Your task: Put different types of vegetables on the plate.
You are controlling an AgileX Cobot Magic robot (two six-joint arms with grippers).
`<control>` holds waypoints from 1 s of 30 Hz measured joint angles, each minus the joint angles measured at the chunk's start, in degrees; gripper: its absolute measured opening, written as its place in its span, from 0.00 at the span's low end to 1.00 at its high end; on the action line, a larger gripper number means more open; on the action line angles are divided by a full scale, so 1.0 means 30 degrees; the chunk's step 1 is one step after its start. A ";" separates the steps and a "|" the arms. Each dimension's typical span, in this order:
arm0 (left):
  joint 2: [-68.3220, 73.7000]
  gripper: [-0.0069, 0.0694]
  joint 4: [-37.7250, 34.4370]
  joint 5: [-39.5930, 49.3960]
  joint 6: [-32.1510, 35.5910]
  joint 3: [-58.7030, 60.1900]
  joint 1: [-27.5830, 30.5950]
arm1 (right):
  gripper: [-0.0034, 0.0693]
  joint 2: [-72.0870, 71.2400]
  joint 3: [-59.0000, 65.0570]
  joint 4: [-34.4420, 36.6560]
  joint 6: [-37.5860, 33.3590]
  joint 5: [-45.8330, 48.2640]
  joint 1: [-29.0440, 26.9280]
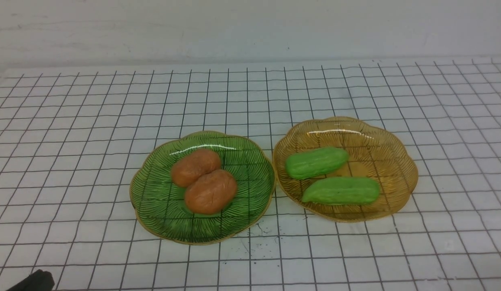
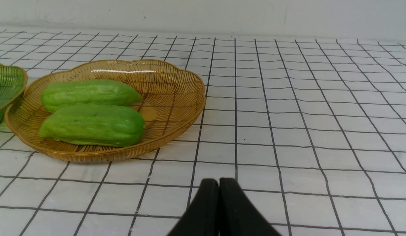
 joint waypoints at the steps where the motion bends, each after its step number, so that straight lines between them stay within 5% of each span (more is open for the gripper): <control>1: 0.0000 0.08 0.0000 -0.0203 0.0015 0.0356 0.0298 | 0.03 0.0000 0.0000 0.0000 0.0000 0.0000 0.0000; 30: 0.0000 0.08 0.0016 0.1559 -0.0186 0.0974 0.1471 | 0.03 0.0000 0.0000 0.0000 0.0000 0.0000 0.0000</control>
